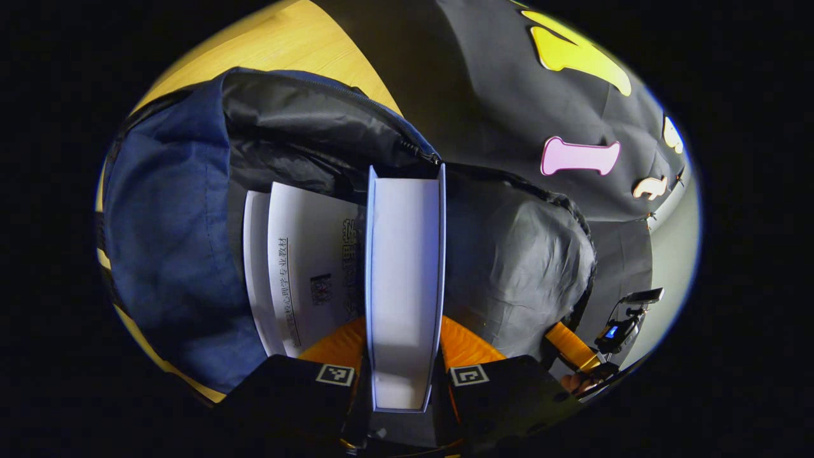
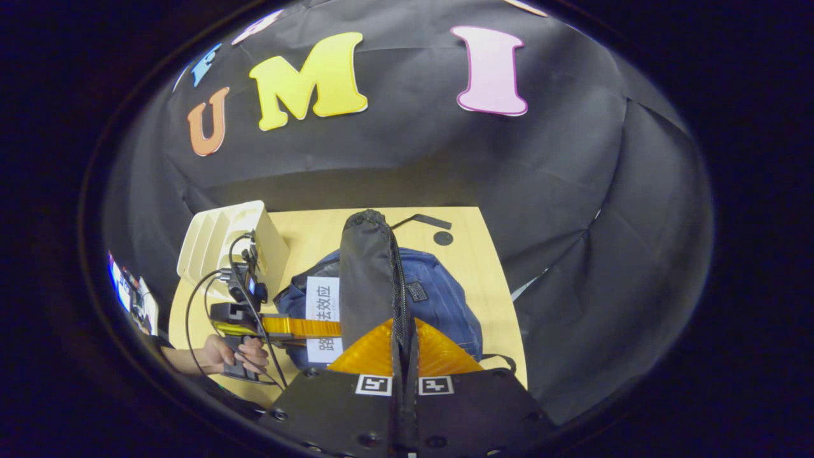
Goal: Open the schoolbag, grab two books from the bookshelf and put them into the schoolbag.
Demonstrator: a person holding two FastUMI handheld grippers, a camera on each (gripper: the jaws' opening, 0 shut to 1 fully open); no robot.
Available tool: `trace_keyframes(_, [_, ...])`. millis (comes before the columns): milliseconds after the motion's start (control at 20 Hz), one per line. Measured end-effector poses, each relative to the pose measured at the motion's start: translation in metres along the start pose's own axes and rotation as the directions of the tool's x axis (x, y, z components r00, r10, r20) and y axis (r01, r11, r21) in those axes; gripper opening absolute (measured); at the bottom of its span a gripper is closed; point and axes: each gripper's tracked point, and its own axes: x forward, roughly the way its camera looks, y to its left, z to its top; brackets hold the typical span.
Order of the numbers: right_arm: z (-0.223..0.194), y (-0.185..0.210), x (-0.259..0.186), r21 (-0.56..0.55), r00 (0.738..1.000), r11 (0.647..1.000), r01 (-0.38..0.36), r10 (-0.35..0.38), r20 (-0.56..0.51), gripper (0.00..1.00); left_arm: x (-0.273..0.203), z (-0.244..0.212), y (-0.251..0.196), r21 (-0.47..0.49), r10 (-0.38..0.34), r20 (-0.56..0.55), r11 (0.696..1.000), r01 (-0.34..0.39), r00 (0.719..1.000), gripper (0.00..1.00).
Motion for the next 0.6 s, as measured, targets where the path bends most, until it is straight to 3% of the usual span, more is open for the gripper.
trace_keyframes(200, [0.001, 0.001, 0.003, 0.002, 1.0, 1.0, -0.004, 0.004, -0.004, 0.01, 0.009, 0.0, 0.01, -0.012, 0.026, -0.009, 1.0, -0.026, 1.0, 0.43])
trace_keyframes(250, [0.0, 0.002, 0.004, 0.002, 1.0, 1.0, -0.007, 0.007, -0.005, 0.01, 0.01, -0.001, 0.013, -0.013, 0.037, -0.017, 0.999, -0.037, 0.999, 0.48])
trace_keyframes(300, [-0.001, 0.003, 0.006, 0.007, 1.0, 1.0, -0.011, 0.011, -0.006, 0.0, 0.01, -0.002, 0.017, -0.023, 0.055, -0.027, 0.998, -0.056, 0.998, 0.58])
trace_keyframes(350, [-0.001, 0.003, 0.006, 0.012, 1.0, 1.0, -0.014, 0.014, -0.007, 0.01, 0.011, -0.001, 0.02, -0.036, 0.077, -0.036, 0.996, -0.079, 0.996, 0.56])
trace_keyframes(450, [-0.003, 0.004, 0.008, 0.024, 1.0, 0.999, -0.022, 0.022, -0.011, 0.0, 0.013, -0.002, 0.023, -0.039, 0.095, -0.046, 0.995, -0.097, 0.994, 0.64])
trace_keyframes(600, [-0.003, 0.003, 0.011, 0.037, 1.0, 0.999, -0.029, 0.029, -0.01, 0.0, 0.01, -0.007, 0.026, -0.042, 0.14, -0.087, 0.989, -0.144, 0.986, 0.67])
